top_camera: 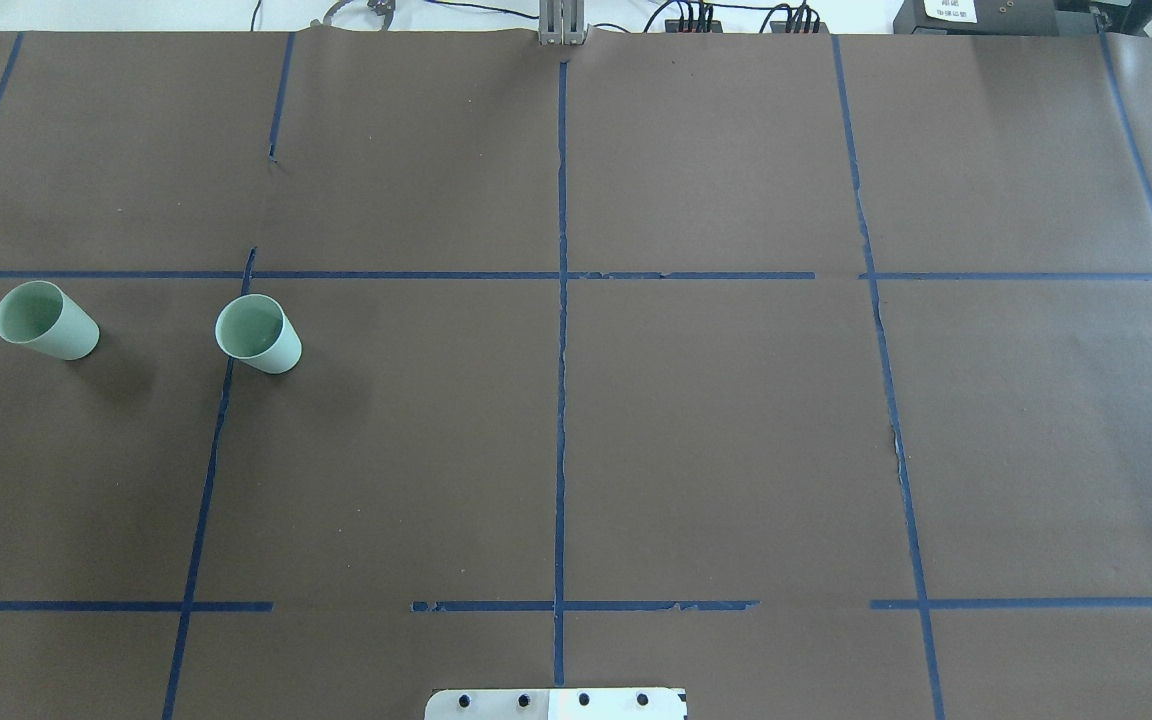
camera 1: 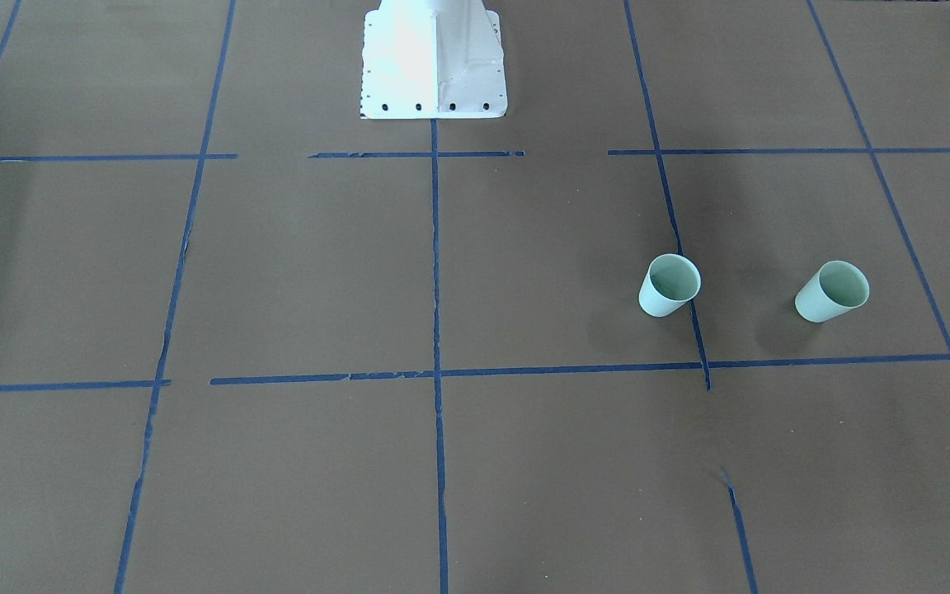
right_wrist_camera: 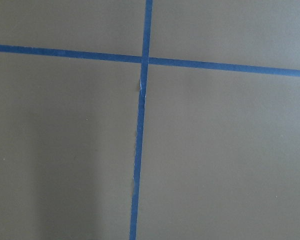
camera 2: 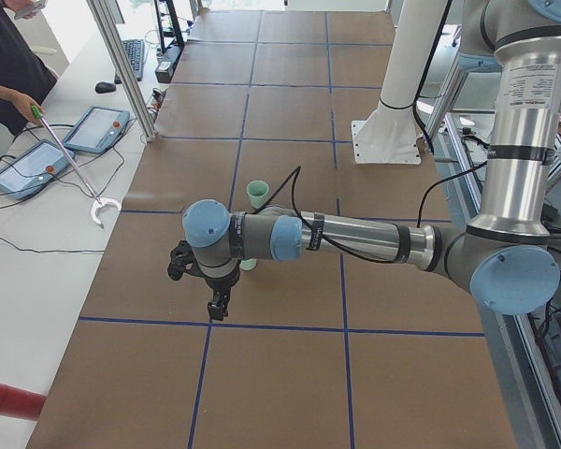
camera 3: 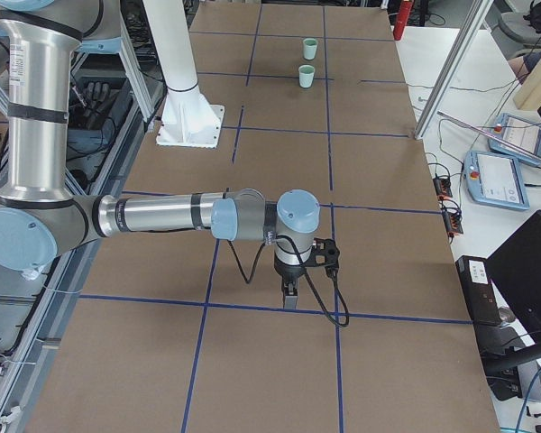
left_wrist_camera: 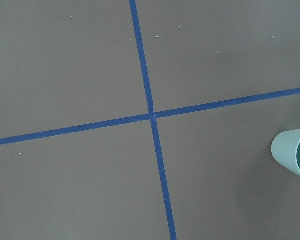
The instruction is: Stack cups
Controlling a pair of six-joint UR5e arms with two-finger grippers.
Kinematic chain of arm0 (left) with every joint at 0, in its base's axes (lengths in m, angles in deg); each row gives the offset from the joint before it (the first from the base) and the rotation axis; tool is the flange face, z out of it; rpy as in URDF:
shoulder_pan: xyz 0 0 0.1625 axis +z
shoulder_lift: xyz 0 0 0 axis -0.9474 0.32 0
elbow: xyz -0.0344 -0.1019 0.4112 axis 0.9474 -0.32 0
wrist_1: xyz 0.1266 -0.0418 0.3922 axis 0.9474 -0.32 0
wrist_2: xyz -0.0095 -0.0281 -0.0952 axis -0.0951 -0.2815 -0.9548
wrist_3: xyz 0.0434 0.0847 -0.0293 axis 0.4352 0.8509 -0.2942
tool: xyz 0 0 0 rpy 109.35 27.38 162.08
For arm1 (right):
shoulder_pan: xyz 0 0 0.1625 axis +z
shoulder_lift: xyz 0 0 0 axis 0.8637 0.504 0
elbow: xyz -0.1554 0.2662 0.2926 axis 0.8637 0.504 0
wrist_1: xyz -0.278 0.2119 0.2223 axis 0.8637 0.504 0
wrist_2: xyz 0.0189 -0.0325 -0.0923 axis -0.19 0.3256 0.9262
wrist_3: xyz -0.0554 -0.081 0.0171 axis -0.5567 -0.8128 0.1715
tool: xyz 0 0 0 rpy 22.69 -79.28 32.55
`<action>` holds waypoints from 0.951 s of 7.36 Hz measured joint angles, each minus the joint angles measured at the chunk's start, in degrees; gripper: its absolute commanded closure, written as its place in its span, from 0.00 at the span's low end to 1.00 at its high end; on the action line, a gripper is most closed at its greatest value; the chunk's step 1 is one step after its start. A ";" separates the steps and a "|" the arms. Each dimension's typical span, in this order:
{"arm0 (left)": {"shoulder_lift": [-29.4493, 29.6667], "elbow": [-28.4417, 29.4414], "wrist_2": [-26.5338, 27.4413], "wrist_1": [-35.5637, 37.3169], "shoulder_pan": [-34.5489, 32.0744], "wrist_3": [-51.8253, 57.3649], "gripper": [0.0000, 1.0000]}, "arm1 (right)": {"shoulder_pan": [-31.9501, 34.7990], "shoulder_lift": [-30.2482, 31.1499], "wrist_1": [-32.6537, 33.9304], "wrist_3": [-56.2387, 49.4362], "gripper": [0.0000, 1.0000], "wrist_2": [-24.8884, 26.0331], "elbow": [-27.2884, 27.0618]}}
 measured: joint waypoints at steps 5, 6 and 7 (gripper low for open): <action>0.20 -1.40 0.02 1.56 -0.13 1.08 0.00 | -0.05 -0.03 0.00 0.00 0.00 0.00 0.00; 0.24 -0.80 -0.17 -0.02 -0.05 1.07 0.00 | -0.04 -0.03 0.00 0.00 0.00 0.00 0.00; 0.33 0.01 -0.56 -2.78 0.19 0.35 0.00 | -0.04 -0.03 0.00 0.00 0.00 0.00 0.00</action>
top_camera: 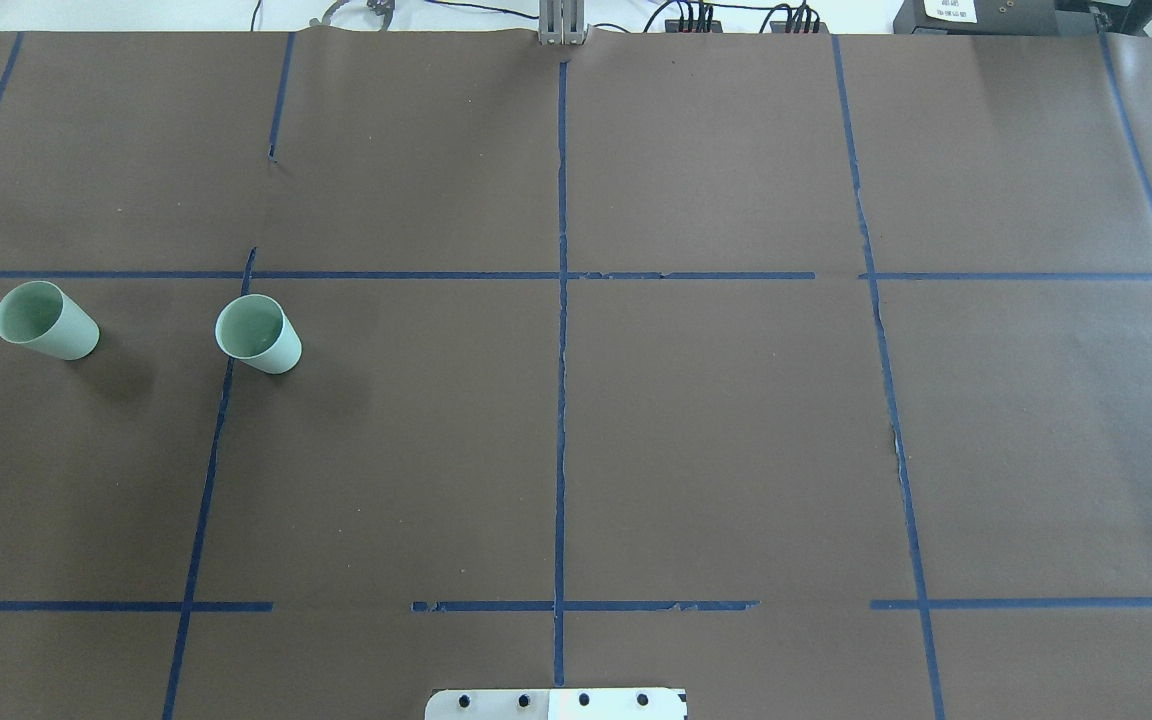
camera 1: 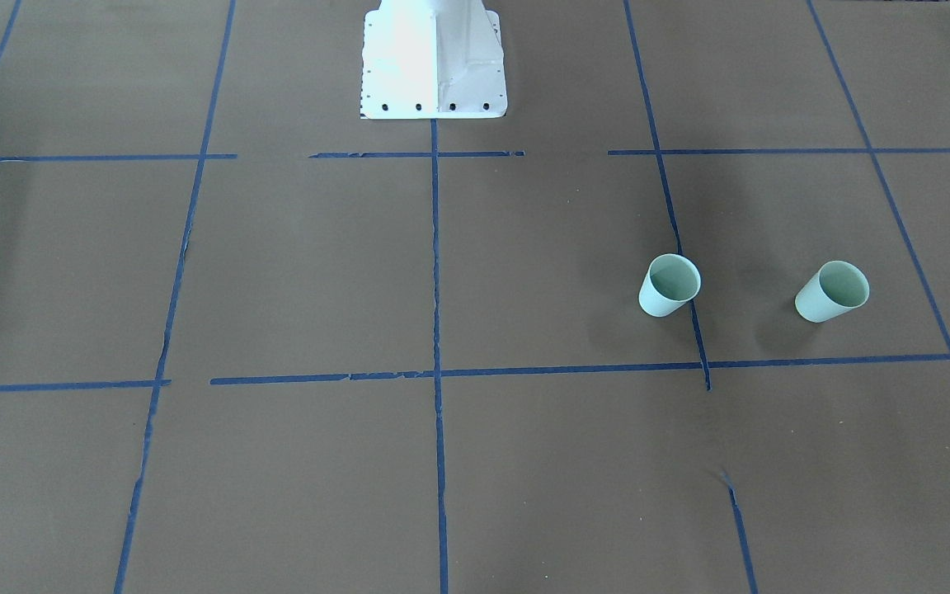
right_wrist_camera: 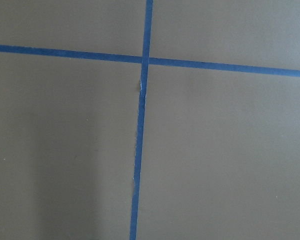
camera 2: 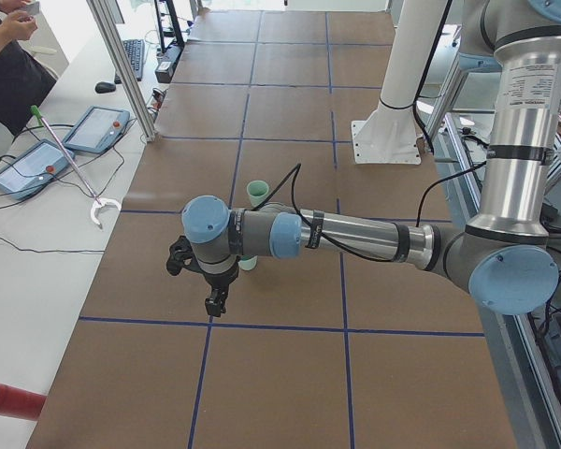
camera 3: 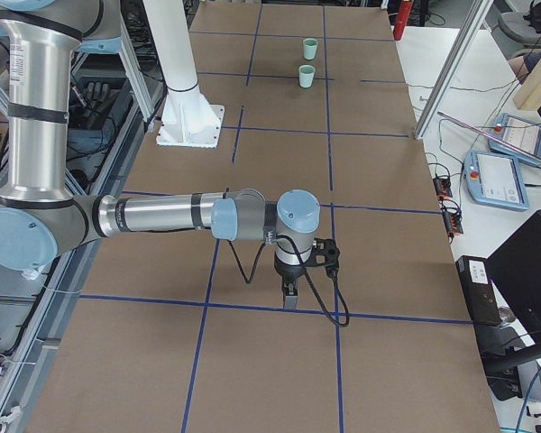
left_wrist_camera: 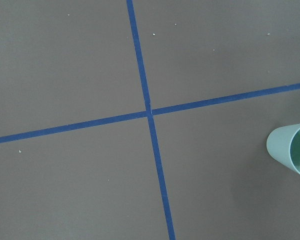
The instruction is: Stack cups
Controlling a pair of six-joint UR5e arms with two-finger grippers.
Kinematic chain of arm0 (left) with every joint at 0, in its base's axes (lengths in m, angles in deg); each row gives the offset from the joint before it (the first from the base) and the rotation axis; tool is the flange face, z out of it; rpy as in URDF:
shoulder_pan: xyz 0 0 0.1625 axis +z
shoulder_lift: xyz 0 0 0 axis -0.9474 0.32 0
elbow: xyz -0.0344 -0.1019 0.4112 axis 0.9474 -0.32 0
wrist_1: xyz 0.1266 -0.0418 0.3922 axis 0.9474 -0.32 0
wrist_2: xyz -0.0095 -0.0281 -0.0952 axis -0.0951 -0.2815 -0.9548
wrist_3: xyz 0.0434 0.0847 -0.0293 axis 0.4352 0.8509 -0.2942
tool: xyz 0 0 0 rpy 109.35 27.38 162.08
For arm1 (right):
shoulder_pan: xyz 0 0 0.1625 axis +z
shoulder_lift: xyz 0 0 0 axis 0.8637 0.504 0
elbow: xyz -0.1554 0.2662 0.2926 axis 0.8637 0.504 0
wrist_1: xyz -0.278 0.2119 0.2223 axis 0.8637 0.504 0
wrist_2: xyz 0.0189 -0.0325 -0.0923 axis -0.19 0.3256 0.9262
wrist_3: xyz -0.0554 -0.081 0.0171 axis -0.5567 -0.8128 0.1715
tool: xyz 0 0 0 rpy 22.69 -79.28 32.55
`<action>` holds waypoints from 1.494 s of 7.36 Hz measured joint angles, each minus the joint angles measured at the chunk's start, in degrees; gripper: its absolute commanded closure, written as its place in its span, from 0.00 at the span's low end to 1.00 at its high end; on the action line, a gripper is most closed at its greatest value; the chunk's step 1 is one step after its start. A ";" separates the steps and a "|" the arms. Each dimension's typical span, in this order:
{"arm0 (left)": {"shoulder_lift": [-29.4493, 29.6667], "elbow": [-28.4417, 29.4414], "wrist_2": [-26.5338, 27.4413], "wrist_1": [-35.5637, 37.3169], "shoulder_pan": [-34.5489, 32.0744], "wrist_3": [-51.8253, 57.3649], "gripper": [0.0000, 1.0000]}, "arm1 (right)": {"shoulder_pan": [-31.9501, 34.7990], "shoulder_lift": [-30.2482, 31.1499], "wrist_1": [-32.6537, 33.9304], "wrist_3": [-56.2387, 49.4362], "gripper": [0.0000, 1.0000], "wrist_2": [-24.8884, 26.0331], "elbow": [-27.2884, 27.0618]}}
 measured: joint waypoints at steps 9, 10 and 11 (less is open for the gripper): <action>0.11 2.40 1.27 -22.45 19.56 -41.53 0.00 | 0.00 0.00 0.00 0.00 0.00 0.00 0.00; 0.45 3.74 1.49 -22.88 20.27 -42.23 0.02 | -0.01 0.00 0.00 0.00 0.00 0.00 0.00; 0.69 4.79 1.54 -23.07 20.78 -42.47 0.02 | -0.02 0.00 0.00 0.00 0.00 0.00 0.00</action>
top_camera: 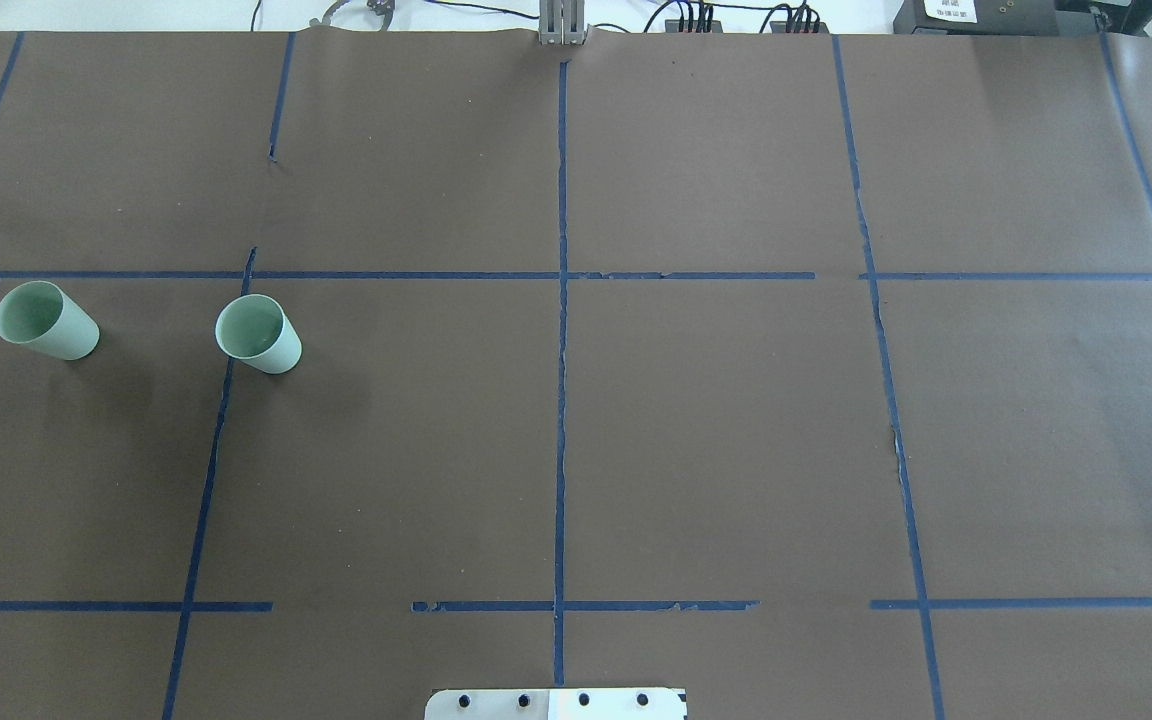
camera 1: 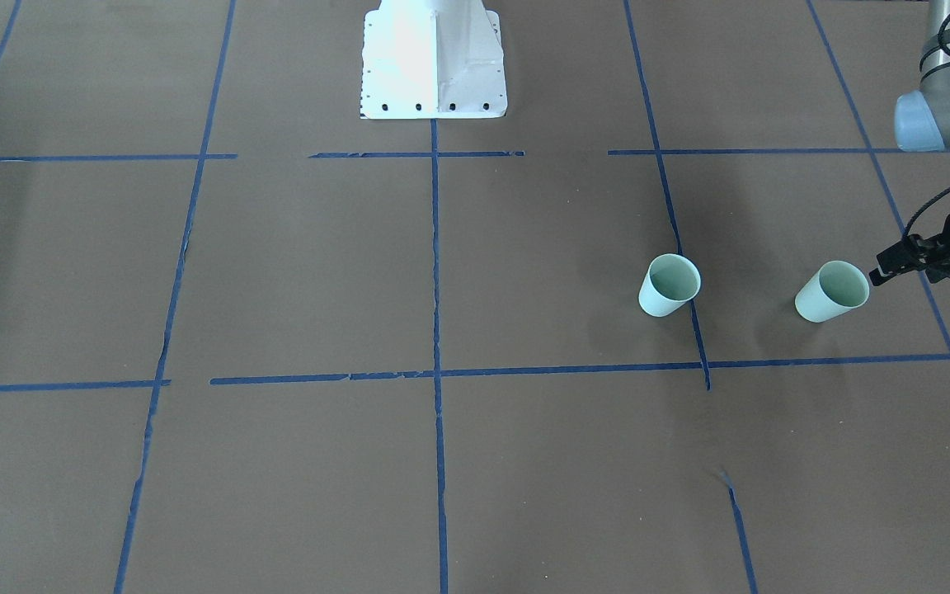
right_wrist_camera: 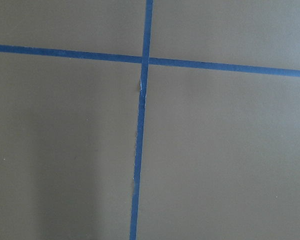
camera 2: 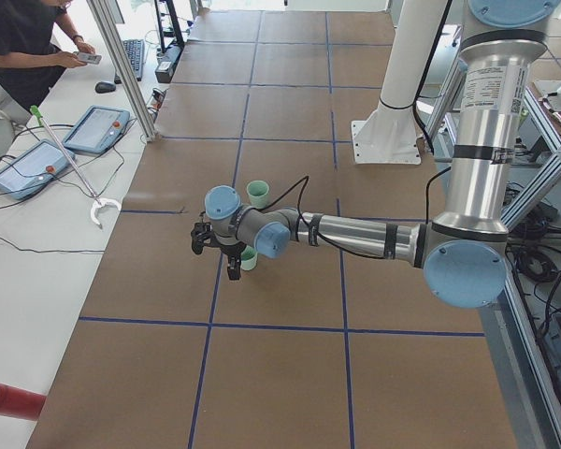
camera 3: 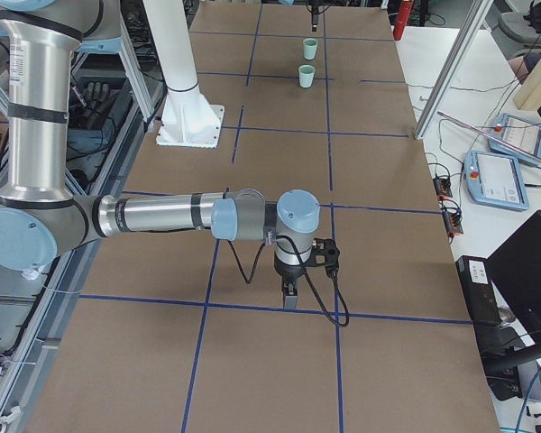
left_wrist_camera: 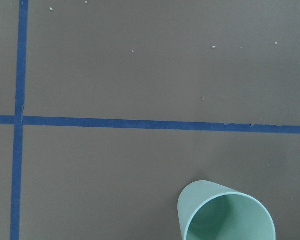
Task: Stack cups
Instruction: 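Lower the left gripper onto the rim of the outer pale green cup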
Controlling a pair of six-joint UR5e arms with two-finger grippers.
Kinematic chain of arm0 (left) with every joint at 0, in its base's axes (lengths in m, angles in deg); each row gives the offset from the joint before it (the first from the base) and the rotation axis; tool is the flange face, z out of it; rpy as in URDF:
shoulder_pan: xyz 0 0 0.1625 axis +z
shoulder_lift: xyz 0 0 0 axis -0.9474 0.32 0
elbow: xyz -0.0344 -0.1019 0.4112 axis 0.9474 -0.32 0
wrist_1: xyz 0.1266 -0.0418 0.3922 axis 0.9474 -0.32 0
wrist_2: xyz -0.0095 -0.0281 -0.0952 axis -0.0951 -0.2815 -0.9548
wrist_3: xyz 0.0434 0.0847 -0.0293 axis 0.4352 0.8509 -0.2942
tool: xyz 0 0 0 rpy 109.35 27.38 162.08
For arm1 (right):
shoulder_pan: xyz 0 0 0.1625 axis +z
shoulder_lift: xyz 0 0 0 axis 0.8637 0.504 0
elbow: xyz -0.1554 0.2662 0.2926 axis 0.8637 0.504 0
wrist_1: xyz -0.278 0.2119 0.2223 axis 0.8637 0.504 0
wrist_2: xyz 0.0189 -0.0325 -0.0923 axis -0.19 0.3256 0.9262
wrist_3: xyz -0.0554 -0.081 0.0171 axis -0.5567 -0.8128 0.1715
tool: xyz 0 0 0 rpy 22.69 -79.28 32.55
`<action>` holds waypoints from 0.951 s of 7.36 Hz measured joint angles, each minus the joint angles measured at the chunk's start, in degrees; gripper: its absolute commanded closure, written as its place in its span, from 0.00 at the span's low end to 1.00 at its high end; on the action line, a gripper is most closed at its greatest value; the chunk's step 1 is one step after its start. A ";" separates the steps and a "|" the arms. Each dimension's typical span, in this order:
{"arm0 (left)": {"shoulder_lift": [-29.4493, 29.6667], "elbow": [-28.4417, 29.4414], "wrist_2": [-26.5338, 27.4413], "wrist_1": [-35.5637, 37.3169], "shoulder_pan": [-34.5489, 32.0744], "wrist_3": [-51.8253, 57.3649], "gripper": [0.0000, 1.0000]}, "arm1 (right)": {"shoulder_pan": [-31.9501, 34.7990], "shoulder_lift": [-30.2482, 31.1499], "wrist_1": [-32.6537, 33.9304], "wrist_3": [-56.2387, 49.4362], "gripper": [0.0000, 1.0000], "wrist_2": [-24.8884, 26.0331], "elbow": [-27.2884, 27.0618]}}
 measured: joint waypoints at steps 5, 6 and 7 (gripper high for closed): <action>0.39 1.47 -0.06 -0.14 3.34 -0.42 0.61 | 0.05 0.00 0.00 0.00 0.00 0.00 0.00; 0.70 2.18 -0.07 -0.24 4.07 -0.41 0.92 | 0.03 0.00 0.00 0.00 0.00 0.00 0.00; 1.08 2.66 -0.08 -0.54 4.45 -0.33 1.00 | 0.01 0.00 0.00 0.00 0.00 0.00 0.00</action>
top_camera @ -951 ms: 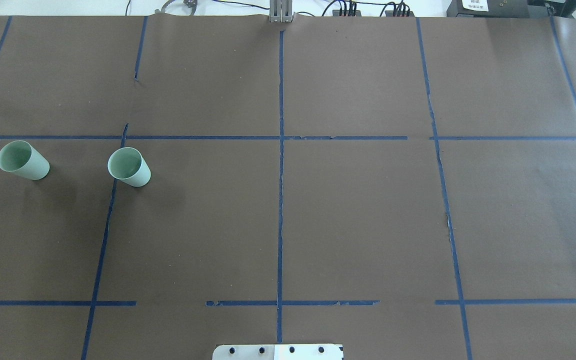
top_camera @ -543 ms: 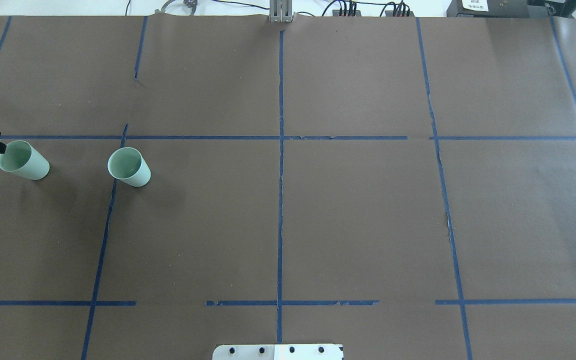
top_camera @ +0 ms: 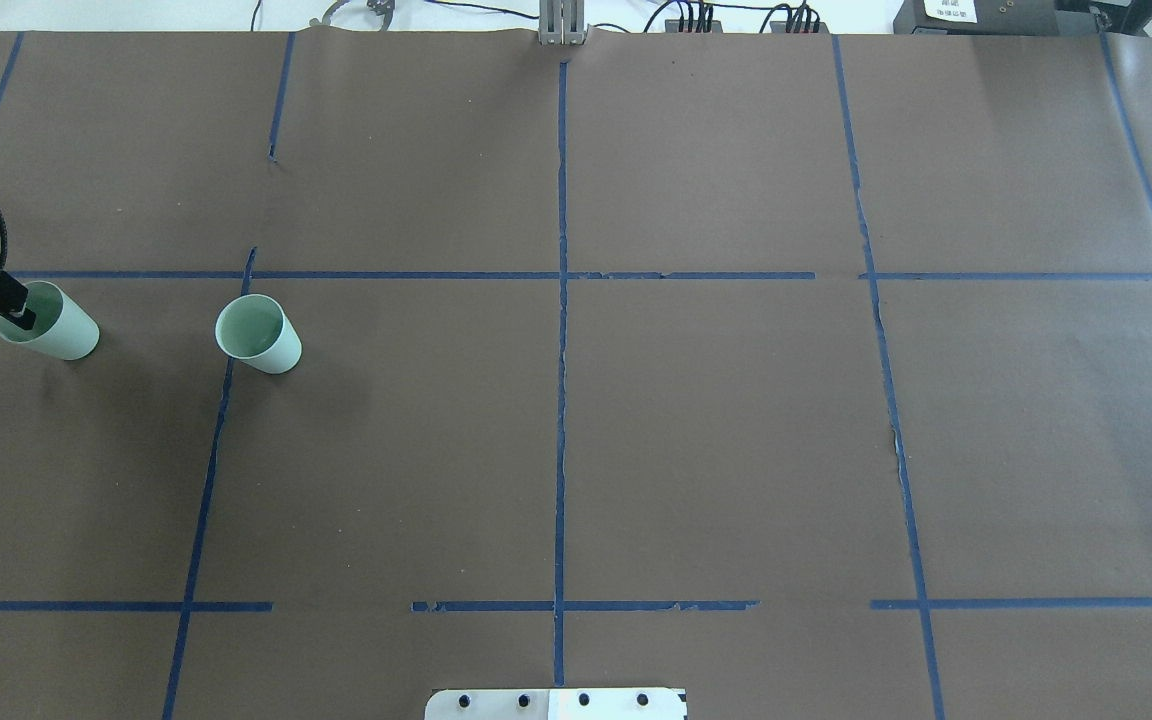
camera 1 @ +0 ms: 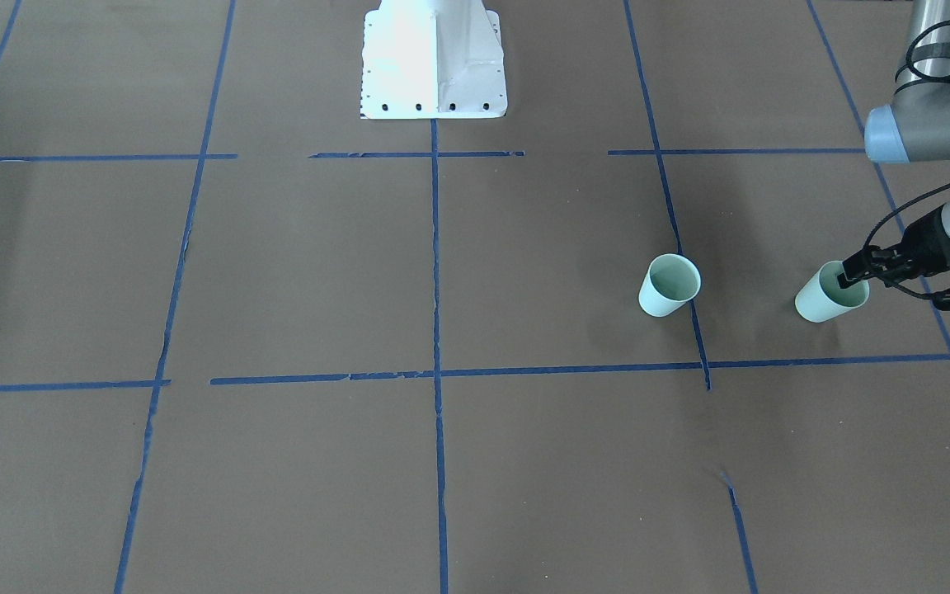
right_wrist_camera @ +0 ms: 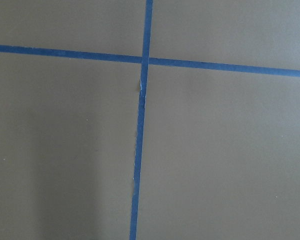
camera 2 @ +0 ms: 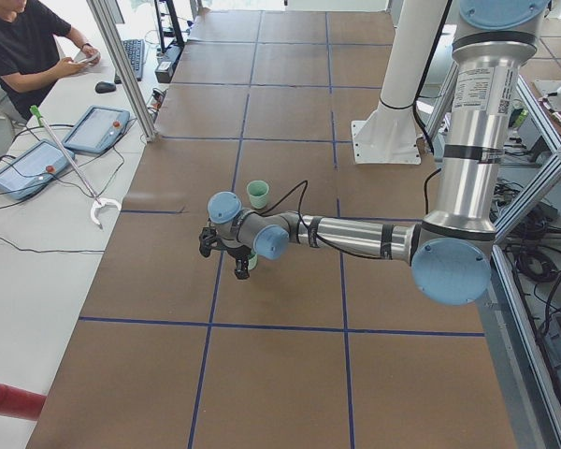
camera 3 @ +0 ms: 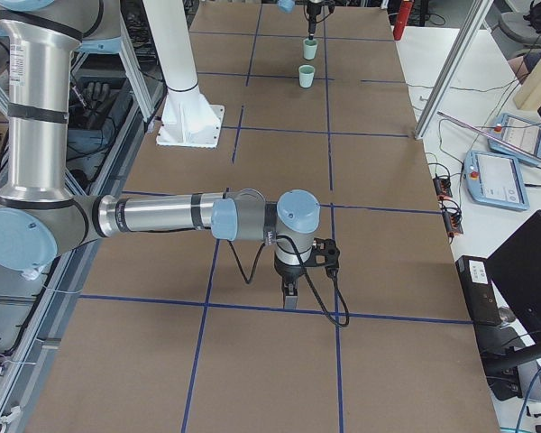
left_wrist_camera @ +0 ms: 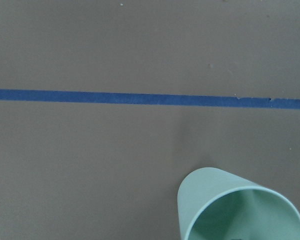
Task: Stack cups
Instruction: 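Lower the left gripper onto the rim of the outer pale green cup, then close the left gripper on the cup rim and lift it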
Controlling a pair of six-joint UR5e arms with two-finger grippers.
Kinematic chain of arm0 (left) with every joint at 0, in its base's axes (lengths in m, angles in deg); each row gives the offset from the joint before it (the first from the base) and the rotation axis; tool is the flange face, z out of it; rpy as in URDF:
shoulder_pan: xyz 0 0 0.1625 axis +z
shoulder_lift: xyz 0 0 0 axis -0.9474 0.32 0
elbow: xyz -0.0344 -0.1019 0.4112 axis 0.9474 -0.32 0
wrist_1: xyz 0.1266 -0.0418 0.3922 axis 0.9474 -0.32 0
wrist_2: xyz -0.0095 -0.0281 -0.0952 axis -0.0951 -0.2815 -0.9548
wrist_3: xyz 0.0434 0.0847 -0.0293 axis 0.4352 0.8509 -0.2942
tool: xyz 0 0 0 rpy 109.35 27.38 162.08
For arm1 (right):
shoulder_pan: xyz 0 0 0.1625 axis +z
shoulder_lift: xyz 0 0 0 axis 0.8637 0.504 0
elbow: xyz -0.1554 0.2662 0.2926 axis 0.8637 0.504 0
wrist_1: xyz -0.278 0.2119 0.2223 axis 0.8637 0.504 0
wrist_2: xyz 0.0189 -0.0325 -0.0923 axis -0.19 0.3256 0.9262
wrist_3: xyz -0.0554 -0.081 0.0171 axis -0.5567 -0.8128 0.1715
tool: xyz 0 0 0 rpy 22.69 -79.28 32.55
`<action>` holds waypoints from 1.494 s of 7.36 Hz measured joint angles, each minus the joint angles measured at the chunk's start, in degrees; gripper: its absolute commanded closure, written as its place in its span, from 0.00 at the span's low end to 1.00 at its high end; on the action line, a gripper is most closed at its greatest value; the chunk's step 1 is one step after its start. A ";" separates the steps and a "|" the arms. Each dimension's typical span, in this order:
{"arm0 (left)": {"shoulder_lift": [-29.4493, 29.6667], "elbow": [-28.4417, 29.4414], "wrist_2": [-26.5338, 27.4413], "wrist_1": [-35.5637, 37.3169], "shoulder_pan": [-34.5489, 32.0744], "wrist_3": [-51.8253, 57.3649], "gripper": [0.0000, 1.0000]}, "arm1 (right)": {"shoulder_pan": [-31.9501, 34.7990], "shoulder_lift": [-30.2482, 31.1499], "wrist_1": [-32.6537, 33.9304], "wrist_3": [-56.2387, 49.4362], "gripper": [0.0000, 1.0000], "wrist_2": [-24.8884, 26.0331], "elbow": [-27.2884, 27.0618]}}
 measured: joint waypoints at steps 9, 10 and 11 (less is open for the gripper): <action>3.80 -11.11 -2.82 3.18 -0.39 -14.55 1.00 | 0.00 0.00 0.00 0.00 0.00 0.00 0.00; 6.21 -13.00 -2.67 6.67 -0.26 -17.59 1.00 | 0.01 0.00 0.00 0.00 0.00 0.00 0.00; 9.28 -14.27 -1.90 10.35 0.41 -21.08 1.00 | 0.00 0.00 0.00 0.00 0.00 0.00 0.00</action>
